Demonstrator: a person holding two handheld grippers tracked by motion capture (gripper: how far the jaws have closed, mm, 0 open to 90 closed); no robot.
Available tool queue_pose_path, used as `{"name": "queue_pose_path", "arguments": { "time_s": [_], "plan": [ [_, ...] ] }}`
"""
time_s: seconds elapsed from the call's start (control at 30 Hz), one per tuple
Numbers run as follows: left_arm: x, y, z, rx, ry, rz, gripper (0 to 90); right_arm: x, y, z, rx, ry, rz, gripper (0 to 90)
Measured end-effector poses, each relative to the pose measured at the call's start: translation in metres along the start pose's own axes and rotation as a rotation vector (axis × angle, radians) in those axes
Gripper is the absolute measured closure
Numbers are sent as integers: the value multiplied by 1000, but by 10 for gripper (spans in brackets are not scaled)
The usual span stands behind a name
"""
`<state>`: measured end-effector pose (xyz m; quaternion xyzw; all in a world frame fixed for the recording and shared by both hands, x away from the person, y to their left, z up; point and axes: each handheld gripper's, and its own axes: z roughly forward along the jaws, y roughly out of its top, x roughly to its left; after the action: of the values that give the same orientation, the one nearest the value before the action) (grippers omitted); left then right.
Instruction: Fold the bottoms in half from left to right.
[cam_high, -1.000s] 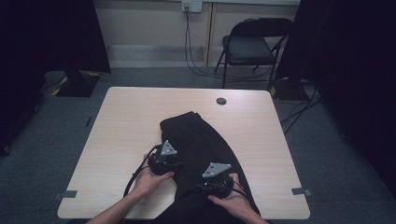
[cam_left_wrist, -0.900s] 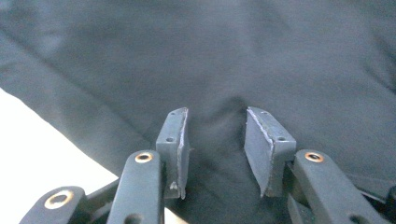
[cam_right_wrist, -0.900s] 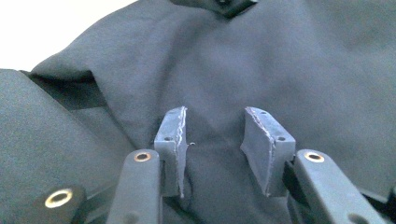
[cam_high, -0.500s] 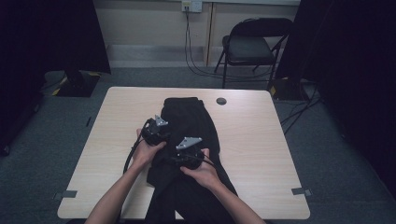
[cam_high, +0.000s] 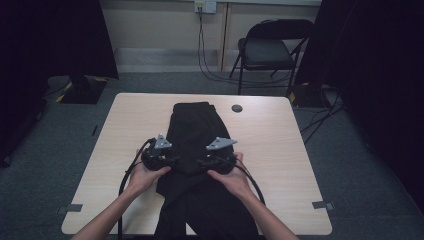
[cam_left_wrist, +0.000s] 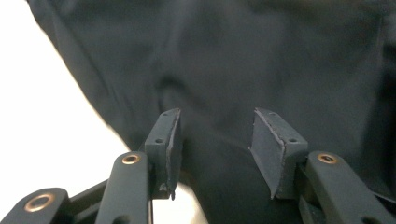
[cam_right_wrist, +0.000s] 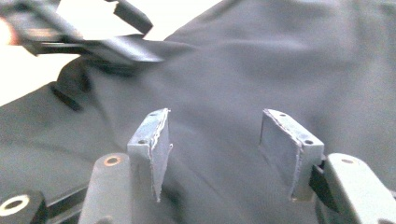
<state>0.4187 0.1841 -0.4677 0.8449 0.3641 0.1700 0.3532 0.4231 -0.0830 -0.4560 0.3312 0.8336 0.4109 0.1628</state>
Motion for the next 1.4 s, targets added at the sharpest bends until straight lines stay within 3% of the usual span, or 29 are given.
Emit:
{"name": "queue_pose_path", "arguments": {
  "time_s": [0.03,0.07,0.1,0.2,0.3,0.33,0.5,0.57,0.6,0.63,0.67,0.73,0.83,0.87,0.93,1.07,1.17,1.2,1.23,1.3,1.37,1.4],
  "plan": [
    [-3,-8,-2,23,-5,7,529,-12,-11,-9,-1,-3,54,416],
    [-3,-8,-2,23,-5,7,529,-12,-11,-9,-1,-3,54,416],
    [-4,-11,-1,34,-2,24,525,-14,-23,-12,17,-17,74,391],
    [-2,-14,6,58,5,8,513,-10,-38,-10,55,-38,68,366],
    [0,-16,10,81,11,19,511,-7,-42,-9,80,-57,78,347],
    [0,-15,11,79,15,15,505,-7,-46,-11,94,-79,85,338],
    [2,-15,14,66,48,-3,506,-6,-56,-14,130,-92,70,336],
    [3,-14,15,65,64,2,524,-5,-58,-12,123,-84,63,428],
    [4,-14,15,64,63,-6,524,-3,-58,-11,109,-74,43,563],
    [5,-14,16,58,56,-10,523,2,-54,-9,91,-60,21,759],
    [5,-15,16,57,54,-13,523,2,-54,-9,91,-60,21,759],
    [6,-15,15,58,52,-15,521,2,-43,-14,51,-44,23,894],
    [9,-16,16,54,42,-33,510,-1,-31,-26,3,-43,38,899],
    [12,-17,16,47,17,-77,503,-7,-19,-40,-38,-45,37,900],
    [13,-17,17,44,14,-83,497,-12,-10,-50,-65,-47,42,900],
    [10,-15,16,36,10,-79,491,-20,-8,-54,-75,-71,36,900],
    [7,-11,7,-19,-7,-81,474,-30,-16,-54,-70,-85,53,900],
    [1,-8,-3,-72,-43,-73,476,-36,-20,-58,-73,-104,61,900],
    [-3,-6,-6,-91,-44,-48,480,-41,-21,-60,-86,-103,77,899],
    [-8,-6,-8,-101,-47,-27,492,-45,-22,-62,-98,-98,92,898],
    [-18,-6,-7,-96,-73,3,512,-51,-24,-62,-89,-124,93,898],
    [-28,-5,-1,-67,-102,66,548,-58,-29,-58,-68,-136,99,898]
  ]
}}
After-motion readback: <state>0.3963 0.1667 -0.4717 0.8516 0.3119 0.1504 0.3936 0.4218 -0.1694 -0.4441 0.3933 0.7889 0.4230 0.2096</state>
